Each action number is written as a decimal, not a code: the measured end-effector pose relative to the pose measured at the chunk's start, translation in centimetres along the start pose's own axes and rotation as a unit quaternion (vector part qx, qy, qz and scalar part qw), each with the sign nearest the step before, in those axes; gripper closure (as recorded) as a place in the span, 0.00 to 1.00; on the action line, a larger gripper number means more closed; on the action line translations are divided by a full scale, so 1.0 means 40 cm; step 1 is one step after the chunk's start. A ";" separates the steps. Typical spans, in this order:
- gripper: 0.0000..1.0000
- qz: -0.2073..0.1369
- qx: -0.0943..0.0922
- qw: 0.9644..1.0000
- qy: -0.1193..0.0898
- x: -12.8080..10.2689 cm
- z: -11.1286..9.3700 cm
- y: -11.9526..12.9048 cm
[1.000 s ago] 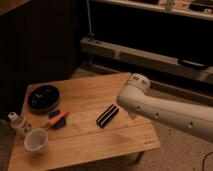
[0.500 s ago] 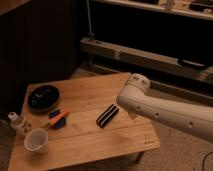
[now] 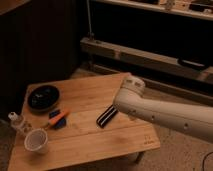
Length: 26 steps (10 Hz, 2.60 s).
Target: Place the eraser in the ceramic cup
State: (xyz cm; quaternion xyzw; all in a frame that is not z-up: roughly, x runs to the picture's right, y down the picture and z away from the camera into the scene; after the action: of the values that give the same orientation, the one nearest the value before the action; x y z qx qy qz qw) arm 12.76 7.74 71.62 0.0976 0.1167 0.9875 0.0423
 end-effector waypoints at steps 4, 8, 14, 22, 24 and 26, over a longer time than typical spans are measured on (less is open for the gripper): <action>0.20 0.056 0.008 0.998 0.026 -0.012 0.007 -0.004; 0.20 0.101 0.009 0.995 0.022 -0.010 -0.009 0.003; 0.20 0.198 0.010 0.980 -0.007 -0.047 -0.011 0.007; 0.20 0.590 0.058 0.801 -0.078 -0.123 -0.029 -0.014; 0.20 0.569 0.102 0.813 -0.061 -0.099 -0.017 -0.029; 0.20 0.548 0.122 0.826 -0.047 -0.075 -0.014 -0.031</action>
State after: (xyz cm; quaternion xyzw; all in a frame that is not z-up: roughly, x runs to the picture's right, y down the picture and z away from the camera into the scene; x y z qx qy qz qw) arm 15.66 8.49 70.25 0.1965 0.1617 0.8198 -0.5131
